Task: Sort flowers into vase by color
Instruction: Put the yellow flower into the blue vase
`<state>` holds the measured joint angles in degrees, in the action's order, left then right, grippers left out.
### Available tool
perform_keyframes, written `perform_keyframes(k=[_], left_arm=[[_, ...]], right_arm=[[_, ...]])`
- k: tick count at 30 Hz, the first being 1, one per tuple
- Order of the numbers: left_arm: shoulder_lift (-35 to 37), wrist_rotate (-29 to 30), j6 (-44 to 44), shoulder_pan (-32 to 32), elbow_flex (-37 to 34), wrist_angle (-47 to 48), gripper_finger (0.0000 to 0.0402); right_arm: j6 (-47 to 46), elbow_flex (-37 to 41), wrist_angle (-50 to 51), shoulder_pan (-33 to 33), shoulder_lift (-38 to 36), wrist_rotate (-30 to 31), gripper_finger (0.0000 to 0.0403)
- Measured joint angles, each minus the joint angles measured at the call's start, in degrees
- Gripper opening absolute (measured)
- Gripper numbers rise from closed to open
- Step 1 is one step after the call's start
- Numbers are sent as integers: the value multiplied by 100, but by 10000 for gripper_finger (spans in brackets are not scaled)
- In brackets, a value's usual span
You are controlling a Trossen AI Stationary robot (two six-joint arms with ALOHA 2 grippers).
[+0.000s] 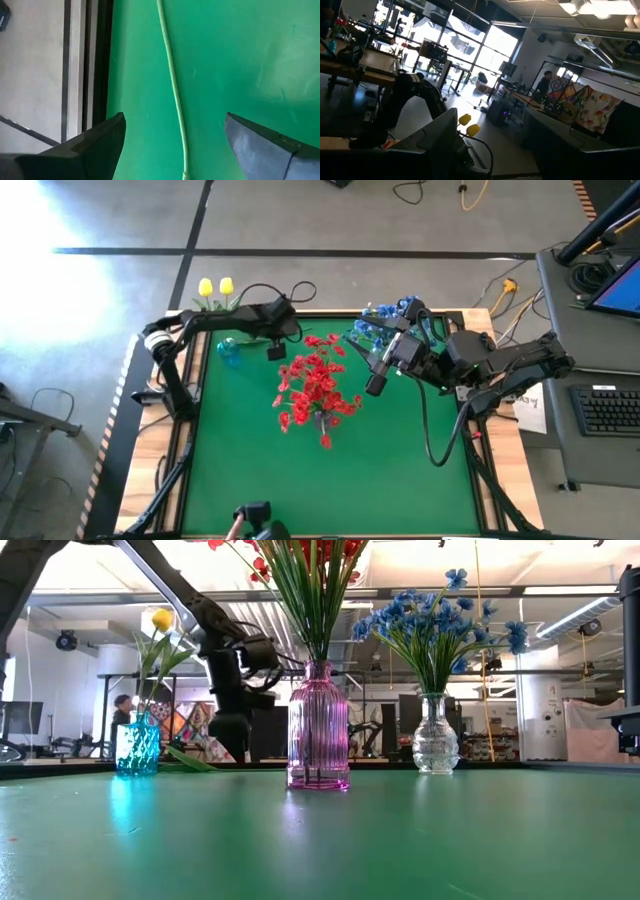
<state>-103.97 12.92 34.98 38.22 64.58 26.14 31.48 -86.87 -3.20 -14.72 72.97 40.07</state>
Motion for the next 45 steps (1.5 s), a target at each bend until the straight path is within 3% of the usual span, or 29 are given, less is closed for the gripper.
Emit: perform_keyframes(k=[13,36,40,45], left_arm=[[-469,-50,168,278,253,-20,311],[-560,-157,158,371,242,-106,307],[-559,-174,158,371,240,-104,269],[-553,-177,158,369,240,-99,177]], right_arm=[[2,0,7,0,0,0,219],[4,0,127,0,0,0,219],[2,0,129,0,0,0,219],[2,0,129,0,0,0,219]])
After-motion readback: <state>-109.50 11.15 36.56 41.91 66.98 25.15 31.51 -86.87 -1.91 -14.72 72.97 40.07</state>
